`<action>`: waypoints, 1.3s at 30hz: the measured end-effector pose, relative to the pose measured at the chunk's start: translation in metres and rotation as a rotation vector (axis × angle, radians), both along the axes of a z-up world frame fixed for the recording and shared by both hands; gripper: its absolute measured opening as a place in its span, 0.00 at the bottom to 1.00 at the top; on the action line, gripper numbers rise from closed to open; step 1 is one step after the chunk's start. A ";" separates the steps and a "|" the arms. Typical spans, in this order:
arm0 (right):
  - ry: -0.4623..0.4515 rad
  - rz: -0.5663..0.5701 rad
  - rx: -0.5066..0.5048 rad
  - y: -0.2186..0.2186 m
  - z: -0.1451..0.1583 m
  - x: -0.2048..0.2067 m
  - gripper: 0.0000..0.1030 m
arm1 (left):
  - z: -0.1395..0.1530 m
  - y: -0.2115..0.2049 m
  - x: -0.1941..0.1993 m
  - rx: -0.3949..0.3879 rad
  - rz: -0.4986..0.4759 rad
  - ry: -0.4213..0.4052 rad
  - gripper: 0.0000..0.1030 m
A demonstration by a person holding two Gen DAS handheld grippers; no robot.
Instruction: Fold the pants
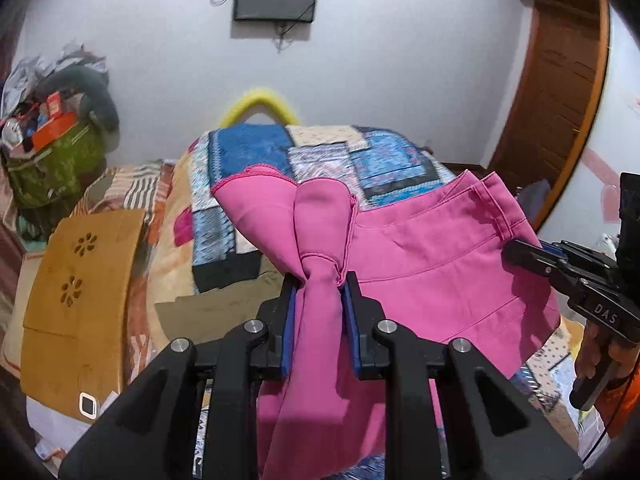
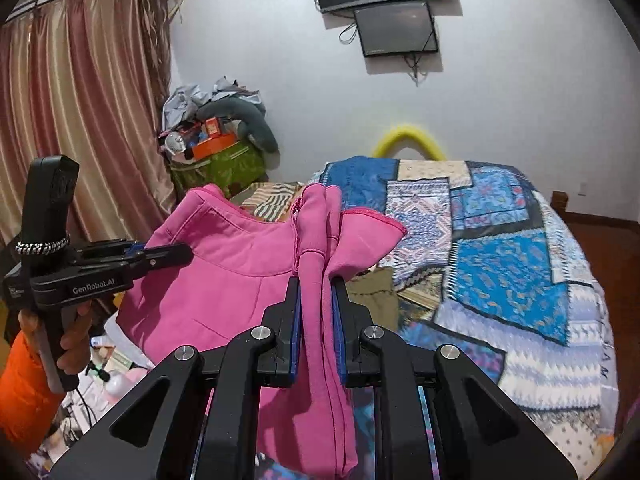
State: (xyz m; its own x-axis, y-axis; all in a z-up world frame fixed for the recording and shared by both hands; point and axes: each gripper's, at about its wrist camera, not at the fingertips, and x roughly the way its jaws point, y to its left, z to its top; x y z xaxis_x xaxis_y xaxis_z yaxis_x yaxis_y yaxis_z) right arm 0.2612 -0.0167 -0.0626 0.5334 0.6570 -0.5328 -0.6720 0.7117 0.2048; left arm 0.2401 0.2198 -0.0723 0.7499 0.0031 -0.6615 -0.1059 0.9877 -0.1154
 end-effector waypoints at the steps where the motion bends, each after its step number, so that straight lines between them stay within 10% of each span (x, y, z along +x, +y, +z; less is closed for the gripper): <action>1: 0.006 0.004 0.000 0.004 -0.002 0.003 0.12 | -0.007 0.007 0.005 -0.007 0.013 0.013 0.21; 22: 0.126 0.017 -0.191 0.084 -0.114 0.105 0.12 | -0.137 0.071 0.104 0.019 0.099 0.177 0.21; 29: 0.173 -0.009 -0.289 0.086 -0.138 0.121 0.17 | -0.194 0.087 0.116 0.019 0.171 0.326 0.37; 39: 0.167 -0.084 -0.294 0.050 -0.111 0.115 0.23 | -0.152 0.085 0.082 0.028 0.199 0.263 0.49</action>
